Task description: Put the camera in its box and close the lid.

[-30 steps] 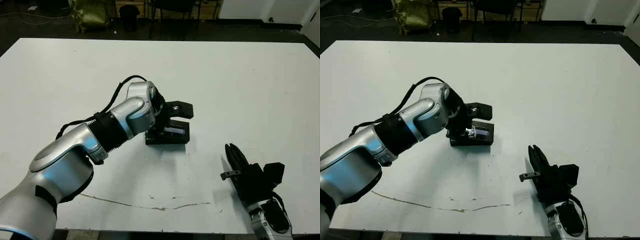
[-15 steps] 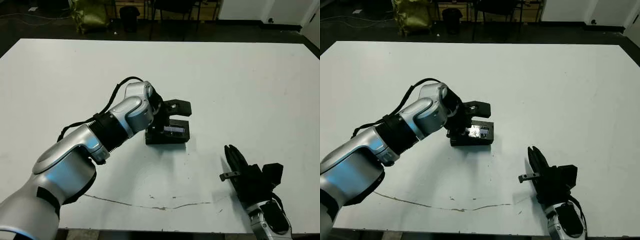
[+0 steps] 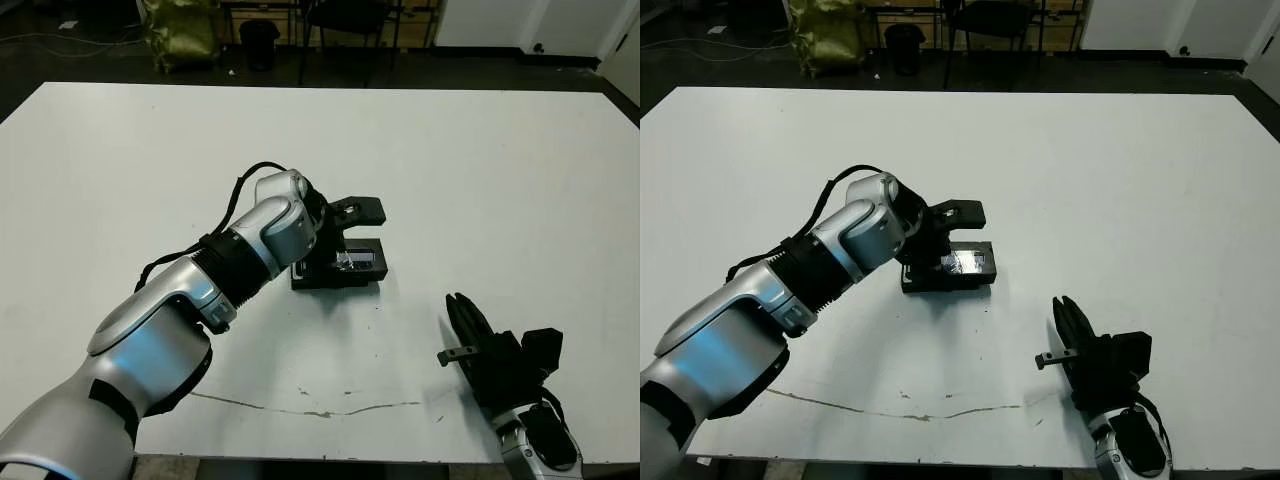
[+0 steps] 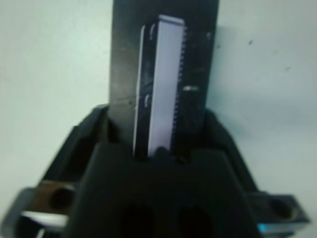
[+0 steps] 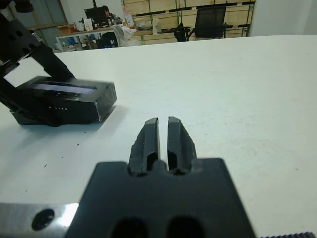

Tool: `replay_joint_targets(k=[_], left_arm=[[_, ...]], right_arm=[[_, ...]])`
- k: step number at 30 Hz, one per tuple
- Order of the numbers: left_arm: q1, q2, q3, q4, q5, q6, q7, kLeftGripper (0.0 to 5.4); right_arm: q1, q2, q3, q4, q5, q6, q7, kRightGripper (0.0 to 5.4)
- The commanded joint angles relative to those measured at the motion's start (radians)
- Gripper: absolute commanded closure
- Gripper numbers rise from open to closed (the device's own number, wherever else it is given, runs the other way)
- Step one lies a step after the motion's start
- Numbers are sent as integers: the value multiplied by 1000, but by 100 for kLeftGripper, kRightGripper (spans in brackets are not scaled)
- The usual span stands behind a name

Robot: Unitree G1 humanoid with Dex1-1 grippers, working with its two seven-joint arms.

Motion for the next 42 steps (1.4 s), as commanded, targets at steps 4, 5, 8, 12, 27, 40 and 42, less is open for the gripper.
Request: replay_joint_targets(k=[4,5,8,12,27,40,42], left_arm=[[37,59,-58,68,59,-80,17,32],[39,59,-52,72,56,-84,18,8],[27,55,-64,97,66,-77,-2,1],[8,74,-91,126,78,-195,-42,1],[-1,146,57,179,2,-440,-159,1],[112,216,177,191,-56,-491,-170,1],[120,213,190,203,-64,-469,-176,1]], right_arm=[[14,-12,-4,9,5,22,7,540],[14,-12,-4,10,4,20,6,540],[12,-10,-4,11,-9,24,-6,540],[11,-12,-2,7,-14,34,-11,540],[-5,-9,-11,70,2,-27,19,540],[19,-20,-2,-10,-20,39,-12,540],[20,-21,0,-10,-33,31,-18,540]])
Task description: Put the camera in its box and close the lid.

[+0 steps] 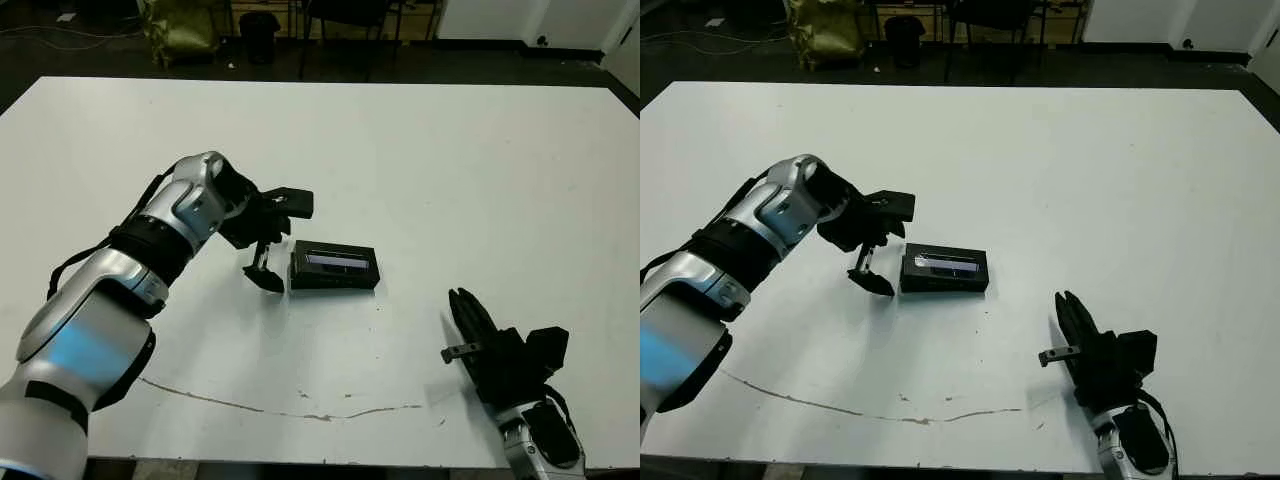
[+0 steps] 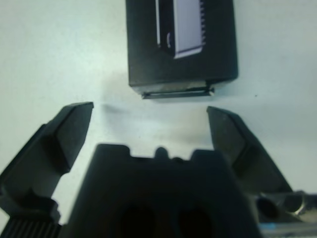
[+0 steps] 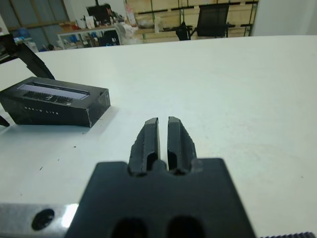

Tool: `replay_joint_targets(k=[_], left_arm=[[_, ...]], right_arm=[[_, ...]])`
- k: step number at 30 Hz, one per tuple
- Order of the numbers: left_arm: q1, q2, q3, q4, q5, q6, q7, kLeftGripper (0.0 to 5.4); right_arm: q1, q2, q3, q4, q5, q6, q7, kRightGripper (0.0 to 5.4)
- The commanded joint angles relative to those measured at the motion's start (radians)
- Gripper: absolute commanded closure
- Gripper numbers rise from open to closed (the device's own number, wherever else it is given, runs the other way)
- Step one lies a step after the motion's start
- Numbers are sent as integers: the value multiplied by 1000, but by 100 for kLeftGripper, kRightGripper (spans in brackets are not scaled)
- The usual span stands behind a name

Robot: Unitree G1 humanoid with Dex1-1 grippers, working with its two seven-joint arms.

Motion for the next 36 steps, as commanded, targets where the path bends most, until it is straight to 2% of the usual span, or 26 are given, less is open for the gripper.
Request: replay_joint_targets(k=[1,5,10,12,15,23,26,29,33,36], left_arm=[[63,7,-1,34,1,31,-6,1],[90,20,37,16,-30,74,-8,1],[155,59,158,-22,-153,106,-31,1],[189,80,216,-27,-220,78,-58,1],[230,113,271,-40,-287,35,-97,1],[342,251,386,-150,-382,-122,-134,1],[380,320,463,-215,-446,-110,-134,1],[469,372,571,-385,-524,-21,-47,1],[594,328,677,-559,-637,22,81,1],[649,272,697,-612,-676,-10,165,1]], right_arm=[[20,-7,0,10,-20,13,-11,540],[20,3,-6,11,10,34,-7,540],[26,-6,-4,2,-12,40,-24,540],[21,-6,-8,18,-4,20,-12,540],[22,-5,-8,10,14,35,-5,540],[17,-7,-10,25,19,32,-2,540],[18,-5,-11,29,14,21,-4,540],[19,-5,-5,21,9,29,-9,540],[18,-4,-2,12,32,48,2,540],[11,-6,-7,34,30,26,8,540]])
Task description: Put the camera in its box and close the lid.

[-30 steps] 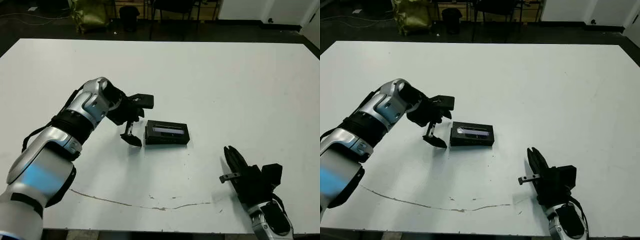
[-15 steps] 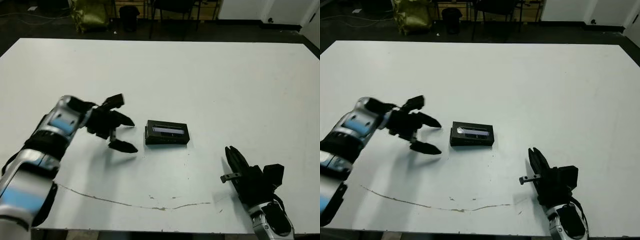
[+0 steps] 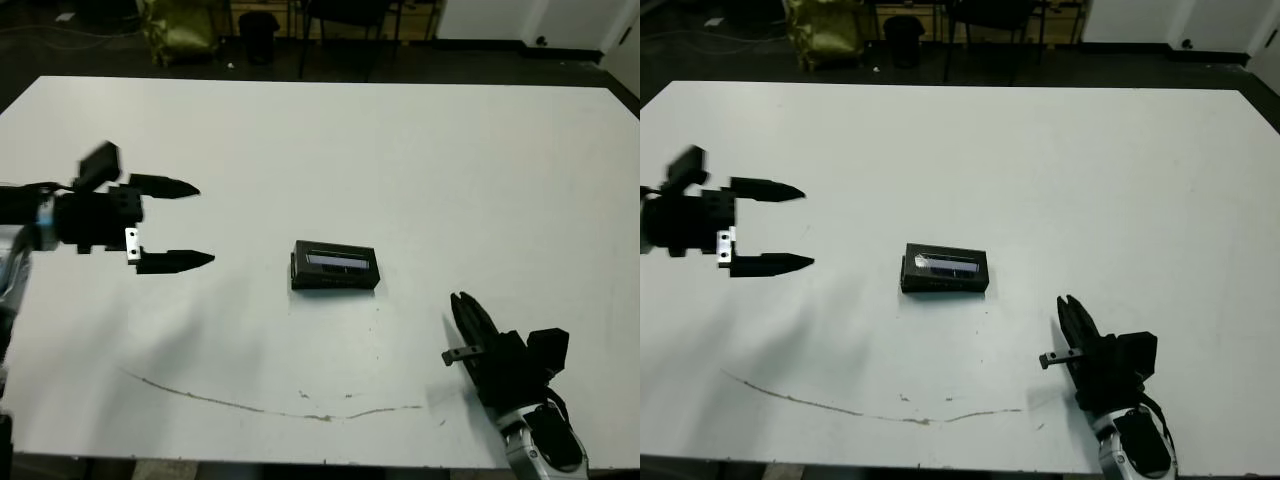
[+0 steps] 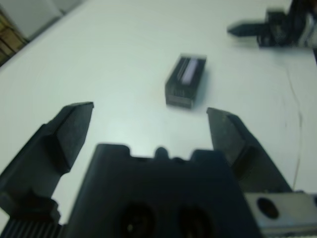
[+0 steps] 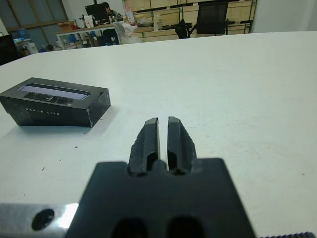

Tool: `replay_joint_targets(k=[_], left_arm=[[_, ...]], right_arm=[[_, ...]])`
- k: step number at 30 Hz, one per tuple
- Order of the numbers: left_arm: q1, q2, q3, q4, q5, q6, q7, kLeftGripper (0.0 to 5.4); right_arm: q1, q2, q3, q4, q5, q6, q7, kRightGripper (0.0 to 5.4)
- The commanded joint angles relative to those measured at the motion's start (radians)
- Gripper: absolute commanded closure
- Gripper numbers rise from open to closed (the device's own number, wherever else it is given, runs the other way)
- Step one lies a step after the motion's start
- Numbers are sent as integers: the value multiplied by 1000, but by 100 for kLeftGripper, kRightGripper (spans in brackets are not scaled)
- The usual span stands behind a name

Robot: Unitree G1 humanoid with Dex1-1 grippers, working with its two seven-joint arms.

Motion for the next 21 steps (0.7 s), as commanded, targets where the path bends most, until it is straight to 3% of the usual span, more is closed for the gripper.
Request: replay_joint_targets(k=[1,8,14,18,21], left_arm=[[61,-61,8,-31,-20,-36,71,1],[77,-149,-50,17,-16,-176,74,1],[18,-168,-124,107,12,-221,15,1],[-24,-174,-162,161,30,-245,-14,1],[-49,-170,-178,174,38,-243,-25,1]], right_arm=[[9,-4,-3,35,-9,11,-1,540],[27,-5,-5,-13,-25,41,-35,540],[9,-7,-11,37,-20,-11,-5,540],[20,-9,-2,-1,-47,18,-33,540],[17,-1,-9,12,-4,5,-4,540]])
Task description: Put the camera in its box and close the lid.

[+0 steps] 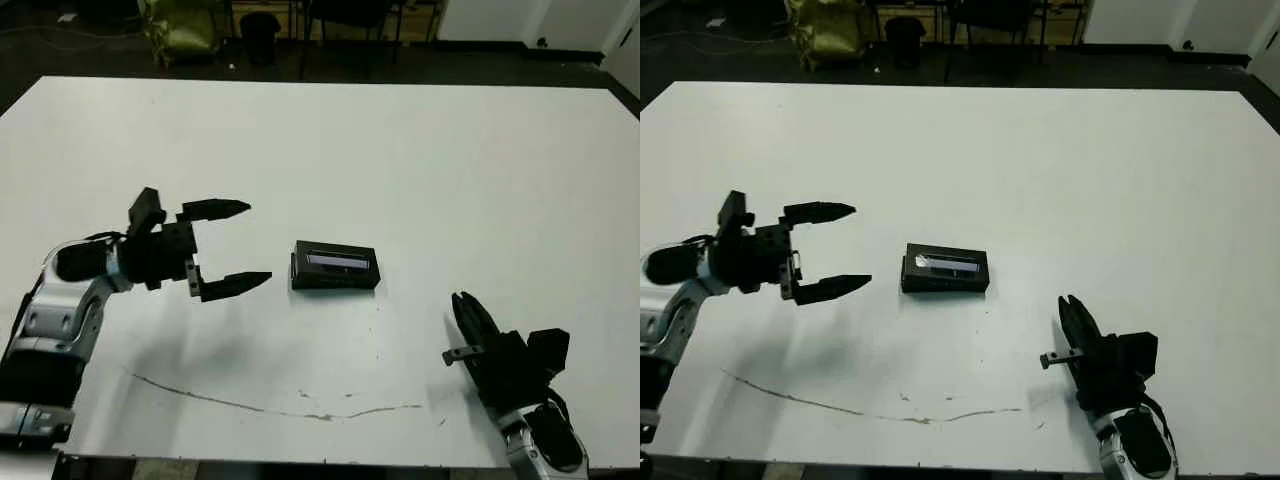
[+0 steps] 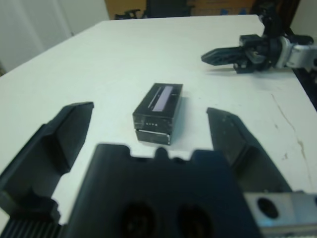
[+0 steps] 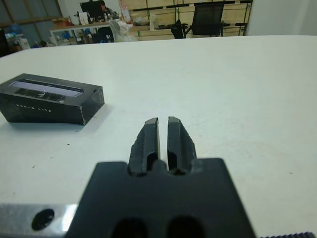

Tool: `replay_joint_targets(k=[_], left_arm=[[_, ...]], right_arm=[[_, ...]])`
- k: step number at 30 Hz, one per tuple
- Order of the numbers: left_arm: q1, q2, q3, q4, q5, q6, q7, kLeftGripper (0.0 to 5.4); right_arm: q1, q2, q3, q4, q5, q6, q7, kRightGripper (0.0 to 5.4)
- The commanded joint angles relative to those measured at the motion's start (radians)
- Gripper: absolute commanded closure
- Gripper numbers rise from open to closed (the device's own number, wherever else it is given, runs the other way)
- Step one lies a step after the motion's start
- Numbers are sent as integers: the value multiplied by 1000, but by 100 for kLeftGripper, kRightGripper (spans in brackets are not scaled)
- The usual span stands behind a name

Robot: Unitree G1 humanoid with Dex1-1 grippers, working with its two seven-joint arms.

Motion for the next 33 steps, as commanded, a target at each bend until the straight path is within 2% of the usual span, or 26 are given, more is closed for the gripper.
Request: replay_joint_targets(k=[1,6,10,14,20,23,33], left_arm=[[-28,5,-23,25,22,-1,-19,1],[-72,0,-46,65,40,-32,-45,1],[-96,-5,-61,80,57,-43,-40,1],[-117,-23,-69,113,62,-57,-36,1],[-134,-52,-77,173,97,-118,-10,1],[-142,-63,-85,209,106,-119,-13,1],[-151,-75,-115,270,146,-144,-35,1]], right_arm=[[10,0,-8,20,26,13,14,540],[15,-2,-4,9,12,29,-5,540],[2,-5,-6,53,5,-7,7,540],[11,-5,-2,24,2,23,-9,540],[13,-1,-6,30,10,14,-6,540],[23,0,-3,-4,18,45,-14,540],[35,-3,0,-26,-15,61,-41,540]])
